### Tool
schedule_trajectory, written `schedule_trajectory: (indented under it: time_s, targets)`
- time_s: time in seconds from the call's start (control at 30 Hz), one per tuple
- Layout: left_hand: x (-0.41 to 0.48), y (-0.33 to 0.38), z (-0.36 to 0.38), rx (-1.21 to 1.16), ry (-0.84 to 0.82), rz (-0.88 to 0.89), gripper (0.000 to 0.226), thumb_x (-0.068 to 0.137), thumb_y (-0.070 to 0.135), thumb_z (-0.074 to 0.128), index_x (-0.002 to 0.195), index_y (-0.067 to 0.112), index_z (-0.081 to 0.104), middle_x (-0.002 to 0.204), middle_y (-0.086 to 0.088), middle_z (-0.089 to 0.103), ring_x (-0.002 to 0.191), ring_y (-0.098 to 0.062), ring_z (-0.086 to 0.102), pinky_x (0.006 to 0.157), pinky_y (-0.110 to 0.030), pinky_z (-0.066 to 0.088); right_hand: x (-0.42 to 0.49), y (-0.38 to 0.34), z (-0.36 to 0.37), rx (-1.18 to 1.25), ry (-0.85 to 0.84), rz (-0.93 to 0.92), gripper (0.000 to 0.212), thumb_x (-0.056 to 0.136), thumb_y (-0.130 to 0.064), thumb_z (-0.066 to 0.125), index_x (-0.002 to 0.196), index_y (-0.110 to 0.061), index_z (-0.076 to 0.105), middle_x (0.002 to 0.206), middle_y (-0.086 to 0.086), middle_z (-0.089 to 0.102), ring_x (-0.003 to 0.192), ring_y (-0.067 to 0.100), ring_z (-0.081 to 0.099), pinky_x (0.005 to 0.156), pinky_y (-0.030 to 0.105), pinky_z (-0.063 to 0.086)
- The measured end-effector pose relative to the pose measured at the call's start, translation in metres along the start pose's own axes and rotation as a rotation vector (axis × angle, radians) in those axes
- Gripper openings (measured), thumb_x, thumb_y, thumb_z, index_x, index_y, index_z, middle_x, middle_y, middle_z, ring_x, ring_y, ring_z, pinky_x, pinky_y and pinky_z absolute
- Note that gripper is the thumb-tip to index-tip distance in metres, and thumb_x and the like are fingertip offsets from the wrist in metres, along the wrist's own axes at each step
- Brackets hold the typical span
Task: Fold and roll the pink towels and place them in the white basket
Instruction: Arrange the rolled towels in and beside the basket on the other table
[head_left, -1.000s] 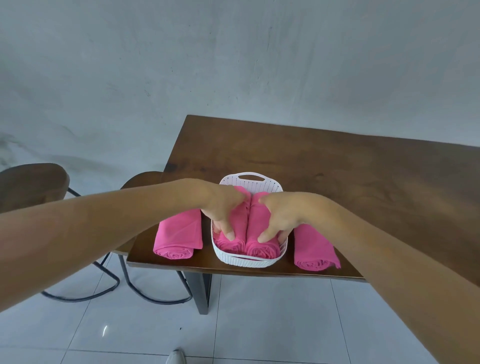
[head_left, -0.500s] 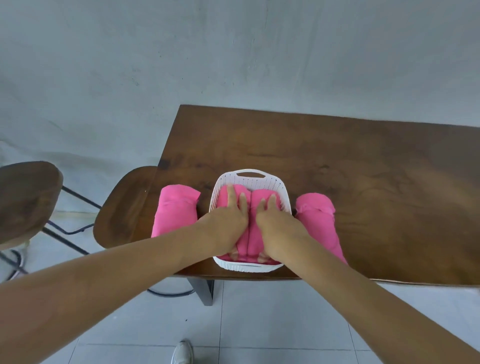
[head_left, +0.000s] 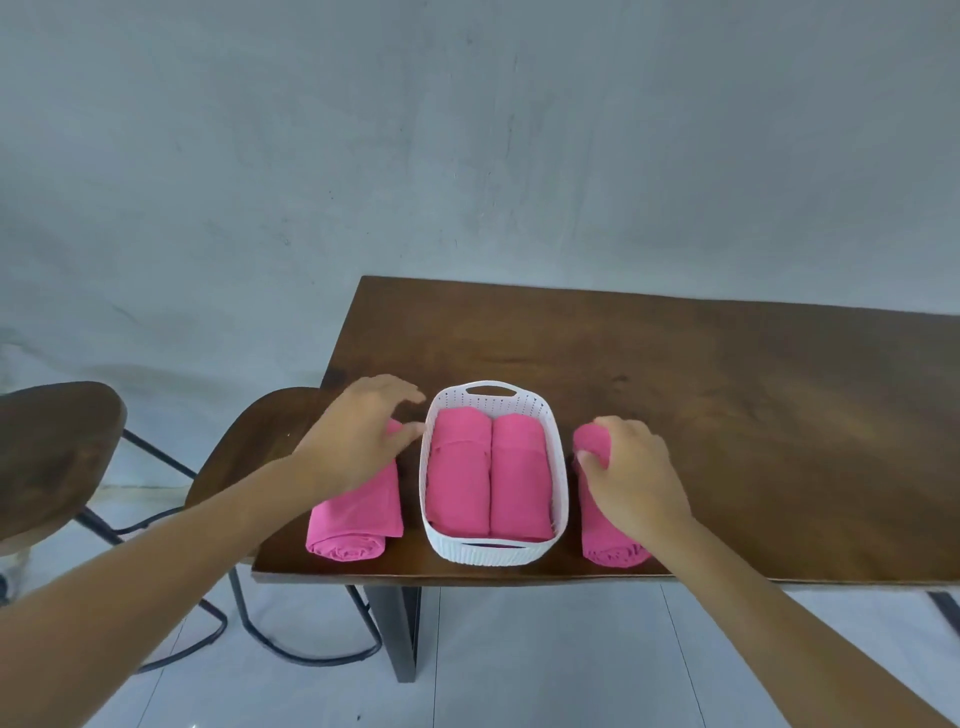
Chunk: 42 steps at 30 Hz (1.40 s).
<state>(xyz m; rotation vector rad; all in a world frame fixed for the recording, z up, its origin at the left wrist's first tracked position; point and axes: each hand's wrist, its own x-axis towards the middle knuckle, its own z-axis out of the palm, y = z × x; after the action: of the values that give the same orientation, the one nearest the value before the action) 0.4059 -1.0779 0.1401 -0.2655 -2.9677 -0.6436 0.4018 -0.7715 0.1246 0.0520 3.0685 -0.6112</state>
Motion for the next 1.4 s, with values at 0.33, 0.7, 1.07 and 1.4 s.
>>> schedule_trajectory:
  time_s: [0.33,0.7,1.07,1.4]
  targets:
    - [-0.013,-0.047,0.029,-0.158,-0.239,-0.664,0.077,0.094,0.061,0.057,0.140,0.000,0.047,0.132,-0.014,0.060,0.102,-0.023,0.059,0.082,-0.031,0.049,0.011,0.038,0.033,0.039,-0.220,0.265,0.121,0.073,-0.072,0.072,0.158,-0.022,0.003,0.144,0.015,0.043,0.121,0.037,0.056,0.093,0.049,0.053]
    - [-0.012,-0.034,0.028,-0.647,-0.228,-0.778,0.059,0.082,0.045,0.080,0.124,0.015,0.051,0.107,-0.011,0.064,0.095,-0.029,0.064,0.077,-0.041,0.055,0.012,0.032,0.026,0.498,-0.153,0.455,0.088,0.081,-0.041,0.077,0.148,-0.018,0.025,0.122,0.010,0.055,0.100,0.032,0.063,0.085,0.047,0.058]
    - [0.017,0.002,-0.032,-1.119,-0.264,-0.650,0.071,0.076,0.042,0.071,0.136,0.010,0.050,0.128,-0.022,0.062,0.113,-0.040,0.064,0.099,-0.054,0.052,0.008,-0.017,-0.047,1.078,-0.312,0.333,0.059,0.086,-0.038,0.074,0.136,-0.022,0.046,0.119,0.014,0.065,0.096,0.036,0.072,0.070,0.049,0.062]
    - [0.031,0.071,-0.023,-0.181,-0.062,-0.451,0.079,0.090,0.057,0.061,0.145,0.012,0.026,0.131,-0.015,0.043,0.103,-0.039,0.058,0.081,-0.042,0.046,-0.008,-0.049,-0.006,1.344,-0.468,0.320,0.054,0.087,-0.035,0.070,0.135,-0.019,0.051,0.123,0.019,0.066,0.100,0.035,0.071,0.079,0.042,0.059]
